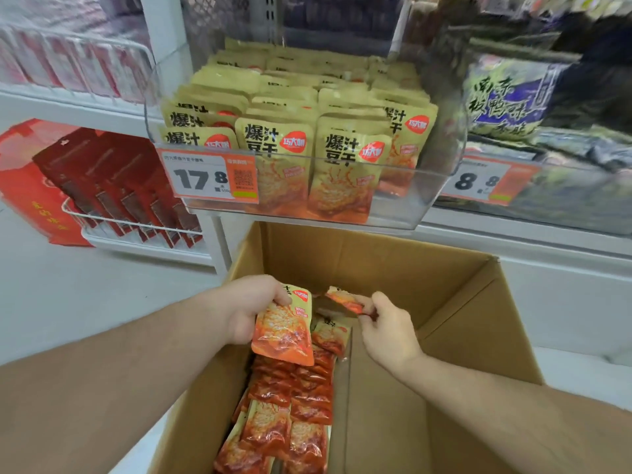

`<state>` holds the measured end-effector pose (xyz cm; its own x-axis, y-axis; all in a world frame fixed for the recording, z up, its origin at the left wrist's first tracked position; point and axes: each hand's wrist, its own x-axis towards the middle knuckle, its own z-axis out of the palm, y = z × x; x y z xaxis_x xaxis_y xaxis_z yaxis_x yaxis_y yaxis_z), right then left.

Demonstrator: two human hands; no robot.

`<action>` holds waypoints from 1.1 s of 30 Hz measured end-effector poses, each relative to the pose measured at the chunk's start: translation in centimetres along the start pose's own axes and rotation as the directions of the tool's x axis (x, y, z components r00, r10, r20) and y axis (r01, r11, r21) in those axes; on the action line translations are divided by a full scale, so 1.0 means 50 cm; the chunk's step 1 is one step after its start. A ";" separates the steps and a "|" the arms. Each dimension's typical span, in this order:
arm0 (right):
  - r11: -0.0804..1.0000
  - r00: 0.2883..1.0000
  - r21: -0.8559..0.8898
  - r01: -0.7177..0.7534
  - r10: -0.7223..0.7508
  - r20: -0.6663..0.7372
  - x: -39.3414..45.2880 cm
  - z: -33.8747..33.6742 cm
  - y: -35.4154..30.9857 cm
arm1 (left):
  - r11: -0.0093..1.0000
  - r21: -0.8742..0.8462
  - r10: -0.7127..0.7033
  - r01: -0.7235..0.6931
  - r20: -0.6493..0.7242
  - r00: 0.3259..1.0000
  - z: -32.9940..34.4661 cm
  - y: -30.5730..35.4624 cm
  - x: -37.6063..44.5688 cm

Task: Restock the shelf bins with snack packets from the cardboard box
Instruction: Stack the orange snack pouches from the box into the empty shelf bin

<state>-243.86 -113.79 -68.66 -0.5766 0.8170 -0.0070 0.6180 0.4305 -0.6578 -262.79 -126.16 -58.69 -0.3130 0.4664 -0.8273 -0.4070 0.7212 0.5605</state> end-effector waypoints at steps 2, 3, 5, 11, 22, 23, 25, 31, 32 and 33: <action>0.992 0.992 0.023 0.122 -0.121 -0.038 -0.038 -0.066 -0.048 | 0.998 -0.053 0.025 -0.024 0.030 0.999 0.005 0.006 -0.026; 0.982 0.982 0.032 0.186 -0.184 -0.050 -0.056 -0.094 -0.068 | 0.994 -0.098 0.045 -0.040 0.051 0.998 0.009 0.009 -0.037; 0.956 0.956 0.023 0.292 -0.292 -0.031 -0.095 -0.135 -0.100 | 0.974 -0.219 0.085 -0.058 0.113 0.990 0.024 0.017 -0.057; 0.823 0.827 -0.108 0.558 -0.562 -0.013 -0.167 -0.183 -0.151 | 0.951 -0.298 0.179 -0.080 0.320 0.931 0.081 0.028 -0.133; 0.687 0.687 -0.212 0.695 -0.722 -0.086 -0.161 -0.213 -0.170 | 0.874 -0.267 0.458 -0.407 0.173 0.872 0.099 0.012 -0.163; 0.678 0.674 -0.220 0.701 -0.731 -0.104 -0.159 -0.224 -0.177 | 0.857 -0.227 0.500 -0.462 0.154 0.852 0.096 0.015 -0.166; 0.689 0.666 -0.215 0.692 -0.724 -0.180 -0.145 -0.252 -0.194 | 0.799 -0.080 0.601 -0.596 0.134 0.788 0.091 0.020 -0.172; 0.934 0.935 -0.043 0.354 -0.354 0.017 -0.097 -0.331 -0.241 | 0.523 0.292 0.738 -0.800 0.315 0.597 0.104 0.029 -0.187; 0.954 0.951 -0.026 0.298 -0.294 0.100 -0.093 -0.337 -0.243 | 0.486 0.308 0.741 -0.818 0.351 0.572 0.109 0.029 -0.186; 0.963 0.952 -0.011 0.270 -0.266 0.151 -0.089 -0.340 -0.240 | 0.453 0.318 0.741 -0.833 0.386 0.550 0.114 0.029 -0.185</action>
<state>-239.63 -116.07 -47.91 -0.7941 0.6054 0.0540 0.4448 0.6394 -0.6272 -255.58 -126.52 -50.42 -0.1424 0.9884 -0.0535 0.3493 0.1008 0.9316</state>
